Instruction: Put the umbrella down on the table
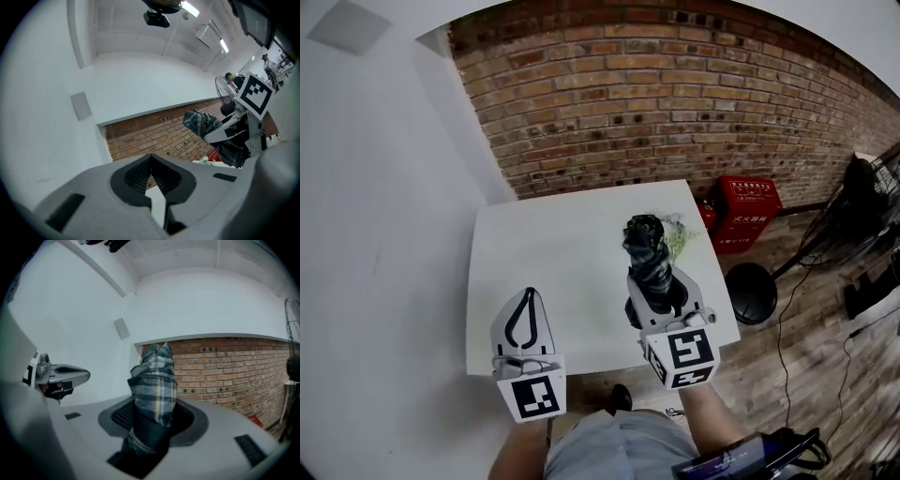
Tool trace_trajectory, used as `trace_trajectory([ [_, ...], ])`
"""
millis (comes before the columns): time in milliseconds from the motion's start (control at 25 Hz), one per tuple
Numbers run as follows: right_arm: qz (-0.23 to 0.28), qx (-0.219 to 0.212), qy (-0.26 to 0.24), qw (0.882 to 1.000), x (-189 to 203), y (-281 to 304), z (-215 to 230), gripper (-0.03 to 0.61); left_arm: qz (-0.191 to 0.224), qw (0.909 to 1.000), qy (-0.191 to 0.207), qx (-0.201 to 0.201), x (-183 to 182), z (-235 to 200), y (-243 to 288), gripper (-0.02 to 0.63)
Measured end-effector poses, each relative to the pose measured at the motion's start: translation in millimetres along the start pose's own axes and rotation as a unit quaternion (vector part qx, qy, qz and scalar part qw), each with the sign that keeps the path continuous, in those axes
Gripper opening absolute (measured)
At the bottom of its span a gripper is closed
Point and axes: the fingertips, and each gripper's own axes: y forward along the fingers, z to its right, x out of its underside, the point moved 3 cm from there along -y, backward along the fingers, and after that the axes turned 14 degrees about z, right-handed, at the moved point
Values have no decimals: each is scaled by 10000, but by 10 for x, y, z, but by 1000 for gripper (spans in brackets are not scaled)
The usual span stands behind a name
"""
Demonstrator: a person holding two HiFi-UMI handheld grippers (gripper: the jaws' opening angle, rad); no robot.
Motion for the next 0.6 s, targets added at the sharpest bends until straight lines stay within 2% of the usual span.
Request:
trace_trajectory([
  [360, 119, -403, -93, 9991, -146, 425, -126, 186, 84, 9987, -49, -494, 5, -346, 107, 8],
  [600, 102, -484, -142, 9987, -129, 660, -191, 186, 85, 9986, 2, -513, 112, -525, 237, 8],
])
